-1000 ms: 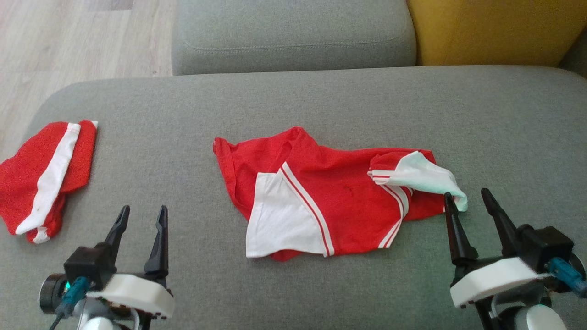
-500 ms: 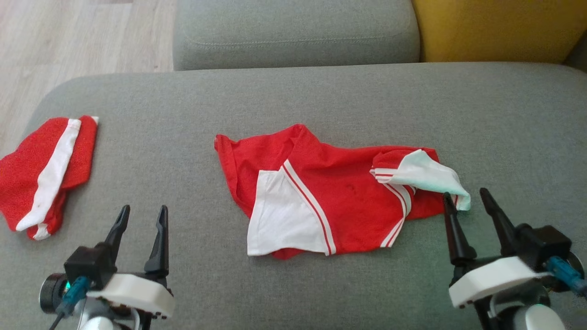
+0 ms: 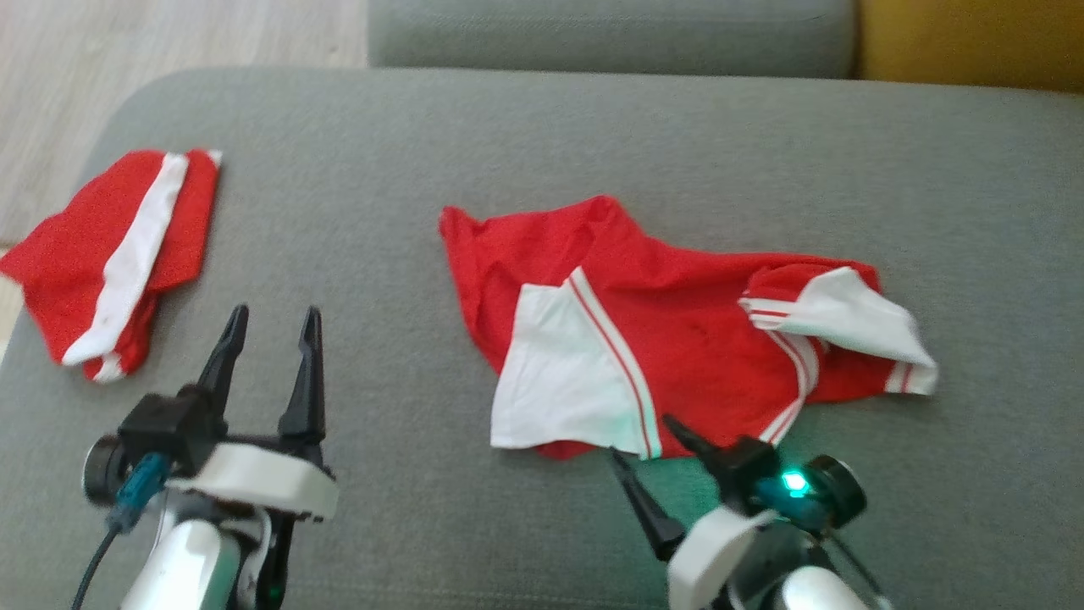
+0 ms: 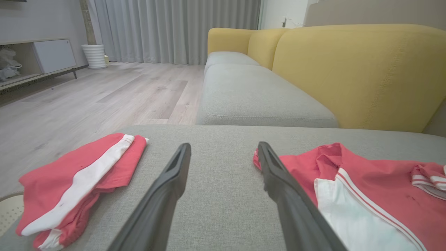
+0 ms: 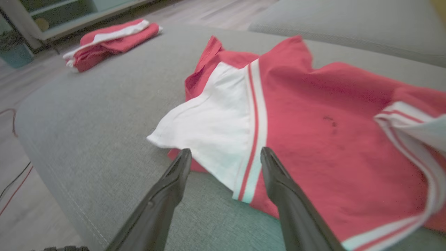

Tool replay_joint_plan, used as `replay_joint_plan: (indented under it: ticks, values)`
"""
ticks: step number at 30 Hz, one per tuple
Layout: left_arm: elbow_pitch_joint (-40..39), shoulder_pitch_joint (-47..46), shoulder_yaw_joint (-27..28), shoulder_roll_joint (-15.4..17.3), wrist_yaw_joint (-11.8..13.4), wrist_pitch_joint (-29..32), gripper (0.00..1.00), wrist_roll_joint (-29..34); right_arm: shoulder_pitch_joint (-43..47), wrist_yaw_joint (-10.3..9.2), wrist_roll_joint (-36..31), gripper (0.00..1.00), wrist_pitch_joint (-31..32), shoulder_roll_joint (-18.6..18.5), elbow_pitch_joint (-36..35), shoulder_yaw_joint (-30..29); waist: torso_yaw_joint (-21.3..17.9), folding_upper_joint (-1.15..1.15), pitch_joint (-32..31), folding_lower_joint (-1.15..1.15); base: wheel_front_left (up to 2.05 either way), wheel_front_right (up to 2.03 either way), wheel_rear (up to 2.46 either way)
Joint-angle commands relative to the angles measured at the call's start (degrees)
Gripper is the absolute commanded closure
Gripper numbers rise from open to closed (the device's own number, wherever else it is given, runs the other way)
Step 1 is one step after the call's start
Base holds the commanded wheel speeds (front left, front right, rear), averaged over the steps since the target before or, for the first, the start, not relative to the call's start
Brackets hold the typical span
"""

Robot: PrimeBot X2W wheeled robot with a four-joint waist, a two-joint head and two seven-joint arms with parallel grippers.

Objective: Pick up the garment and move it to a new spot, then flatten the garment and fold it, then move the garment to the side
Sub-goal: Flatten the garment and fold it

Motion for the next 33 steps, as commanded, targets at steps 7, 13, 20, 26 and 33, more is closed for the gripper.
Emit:
replay_joint_plan:
  ticks: [7, 13, 20, 26, 33]
  values:
    - [-1.54, -6.20, 2.10, -1.23, -1.29, -0.75, 0.00, 1.81, -7.20, 0.43, -3.77, 0.00, 0.44, -1.47, 7.41, 5.31, 4.48, 0.00, 2.99, 0.00, 0.00, 0.00, 0.00]
    - [-1.68, -6.06, 3.39, -2.90, -2.16, -0.76, 0.00, 3.00, -8.36, 0.43, -3.42, 1.00, -0.20, -1.51, 9.74, 3.51, 5.39, 0.00, 3.39, 0.00, 0.00, 0.00, 0.00]
    - [-1.63, -4.83, 5.14, -3.87, -2.99, -0.77, 0.00, 4.43, -8.05, 0.43, -0.14, 1.00, -1.53, -1.55, 4.30, 2.35, 3.99, 0.00, 2.58, 0.00, 0.00, 0.00, 0.00]
    - [-1.59, -4.46, 6.01, -4.11, -3.58, -0.77, 0.00, 5.42, -7.86, 0.43, 1.52, 1.00, -1.48, -1.52, -1.62, -0.50, 2.48, 0.00, 2.00, 0.00, 0.00, 0.00, 0.00]
    - [-1.43, -4.63, 6.30, -4.83, -4.54, -0.77, 0.00, 6.24, -10.31, 0.43, 3.14, 1.00, -1.28, -0.54, -5.54, -13.75, 0.85, 0.00, 2.34, 0.00, 0.00, 0.00, 0.00]
